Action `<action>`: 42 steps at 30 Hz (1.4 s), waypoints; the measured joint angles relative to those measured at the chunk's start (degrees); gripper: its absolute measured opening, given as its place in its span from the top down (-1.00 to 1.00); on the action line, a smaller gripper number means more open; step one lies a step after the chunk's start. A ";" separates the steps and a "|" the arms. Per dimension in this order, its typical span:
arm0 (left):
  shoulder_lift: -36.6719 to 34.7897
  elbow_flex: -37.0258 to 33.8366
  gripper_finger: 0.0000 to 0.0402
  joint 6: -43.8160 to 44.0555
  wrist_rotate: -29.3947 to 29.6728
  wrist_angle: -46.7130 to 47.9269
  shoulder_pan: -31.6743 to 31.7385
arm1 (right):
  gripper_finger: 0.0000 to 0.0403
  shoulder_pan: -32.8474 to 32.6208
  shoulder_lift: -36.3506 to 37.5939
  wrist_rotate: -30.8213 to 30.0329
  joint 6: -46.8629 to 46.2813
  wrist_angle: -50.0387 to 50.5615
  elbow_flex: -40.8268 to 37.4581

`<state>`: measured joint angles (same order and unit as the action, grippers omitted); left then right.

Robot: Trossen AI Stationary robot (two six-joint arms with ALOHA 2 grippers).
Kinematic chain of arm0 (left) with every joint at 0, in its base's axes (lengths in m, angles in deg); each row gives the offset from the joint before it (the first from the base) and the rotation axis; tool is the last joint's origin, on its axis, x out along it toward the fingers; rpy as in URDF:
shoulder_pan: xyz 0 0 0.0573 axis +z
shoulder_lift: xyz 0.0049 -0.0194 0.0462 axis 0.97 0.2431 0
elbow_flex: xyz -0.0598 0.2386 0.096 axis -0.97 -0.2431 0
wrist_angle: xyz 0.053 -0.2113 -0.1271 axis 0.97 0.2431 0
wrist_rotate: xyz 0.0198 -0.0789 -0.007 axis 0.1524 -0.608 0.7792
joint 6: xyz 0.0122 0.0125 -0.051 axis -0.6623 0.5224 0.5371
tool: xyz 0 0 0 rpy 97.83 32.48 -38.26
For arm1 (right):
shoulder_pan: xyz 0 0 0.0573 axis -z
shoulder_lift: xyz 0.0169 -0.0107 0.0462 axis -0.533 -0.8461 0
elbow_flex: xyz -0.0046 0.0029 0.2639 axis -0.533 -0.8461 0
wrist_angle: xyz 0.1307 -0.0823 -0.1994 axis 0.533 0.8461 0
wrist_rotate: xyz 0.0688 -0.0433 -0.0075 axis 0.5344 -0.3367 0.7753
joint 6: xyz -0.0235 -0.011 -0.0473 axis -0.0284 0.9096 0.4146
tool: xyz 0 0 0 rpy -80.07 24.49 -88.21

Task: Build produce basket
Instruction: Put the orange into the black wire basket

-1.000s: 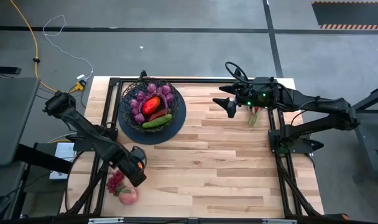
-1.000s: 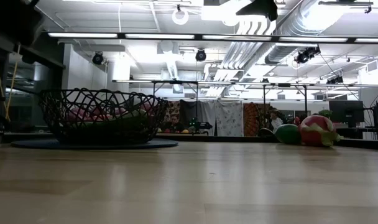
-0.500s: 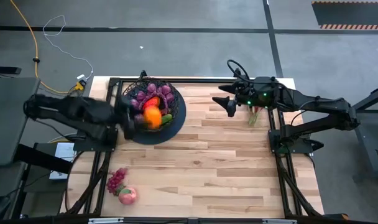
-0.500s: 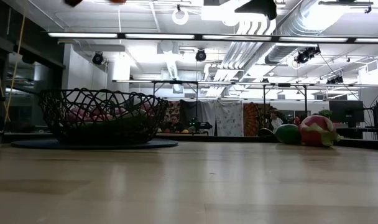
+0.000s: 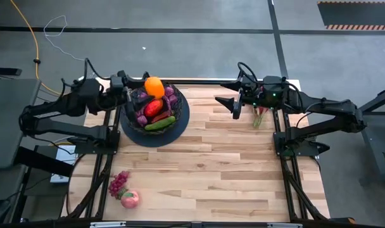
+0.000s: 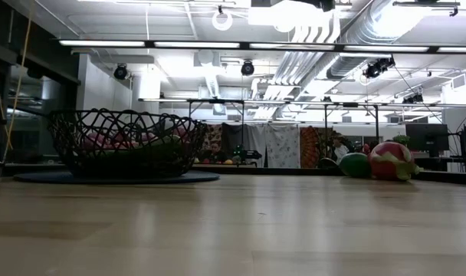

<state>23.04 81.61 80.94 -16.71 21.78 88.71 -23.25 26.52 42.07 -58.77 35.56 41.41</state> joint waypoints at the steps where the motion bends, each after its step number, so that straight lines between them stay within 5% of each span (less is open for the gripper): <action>1: 0.33 0.00 -0.54 0.02 -1.04 -0.25 0.33 | -0.64 -0.01 0.00 0.07 0.22 0.01 0.00; 42: 1.92 0.00 -0.54 1.24 -2.18 -0.20 0.76 | -0.64 0.02 0.00 1.34 2.84 0.04 0.00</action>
<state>24.96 81.61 82.18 -18.89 21.59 89.47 -23.24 26.52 43.41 -55.93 35.61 41.41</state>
